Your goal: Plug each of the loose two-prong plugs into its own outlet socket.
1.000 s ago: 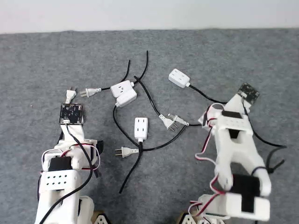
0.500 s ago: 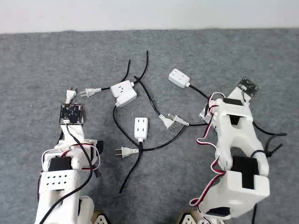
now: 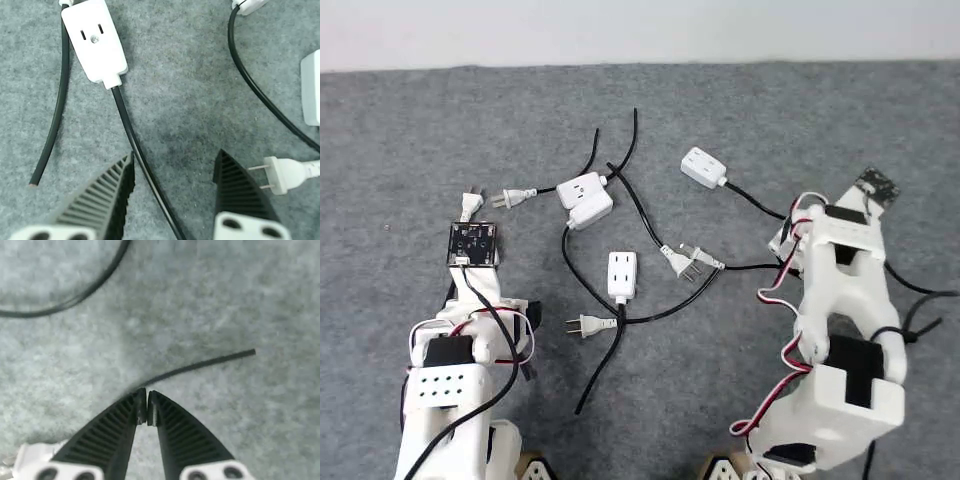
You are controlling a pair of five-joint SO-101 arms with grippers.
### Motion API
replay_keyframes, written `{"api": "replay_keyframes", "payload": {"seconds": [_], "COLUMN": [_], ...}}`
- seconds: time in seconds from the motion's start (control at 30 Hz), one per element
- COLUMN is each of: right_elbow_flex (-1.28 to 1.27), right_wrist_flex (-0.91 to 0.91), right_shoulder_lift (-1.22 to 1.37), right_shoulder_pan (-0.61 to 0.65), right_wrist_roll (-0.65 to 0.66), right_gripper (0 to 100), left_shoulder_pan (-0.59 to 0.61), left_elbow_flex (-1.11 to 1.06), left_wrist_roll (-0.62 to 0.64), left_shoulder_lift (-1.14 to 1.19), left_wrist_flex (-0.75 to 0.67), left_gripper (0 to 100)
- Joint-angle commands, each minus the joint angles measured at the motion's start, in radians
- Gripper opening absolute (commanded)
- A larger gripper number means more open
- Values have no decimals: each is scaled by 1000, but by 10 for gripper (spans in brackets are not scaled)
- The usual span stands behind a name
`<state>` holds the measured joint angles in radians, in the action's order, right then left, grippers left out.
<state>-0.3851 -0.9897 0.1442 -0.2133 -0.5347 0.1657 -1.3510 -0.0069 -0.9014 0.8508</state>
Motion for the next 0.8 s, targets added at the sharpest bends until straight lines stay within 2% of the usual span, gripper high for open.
{"api": "replay_keyframes", "payload": {"seconds": [0.0,0.2,0.4,0.6,0.77], "right_elbow_flex": [48,49,98,114,175], "right_wrist_flex": [-21,1,-10,56,-42], "right_shoulder_lift": [-7,-19,-5,88,130], "right_shoulder_pan": [35,151,288,331,355], "right_wrist_roll": [6,-9,-147,-158,-161], "right_gripper": [20,137,142,143,143], "left_shoulder_pan": [2,2,2,2,2], "left_elbow_flex": [5,5,-2,-2,-2], "left_wrist_roll": [-8,-8,-8,-9,-9], "left_shoulder_lift": [-17,-17,-23,-23,-23], "left_wrist_flex": [-15,-17,-20,-20,-20], "left_gripper": [239,239,239,239,239]}}
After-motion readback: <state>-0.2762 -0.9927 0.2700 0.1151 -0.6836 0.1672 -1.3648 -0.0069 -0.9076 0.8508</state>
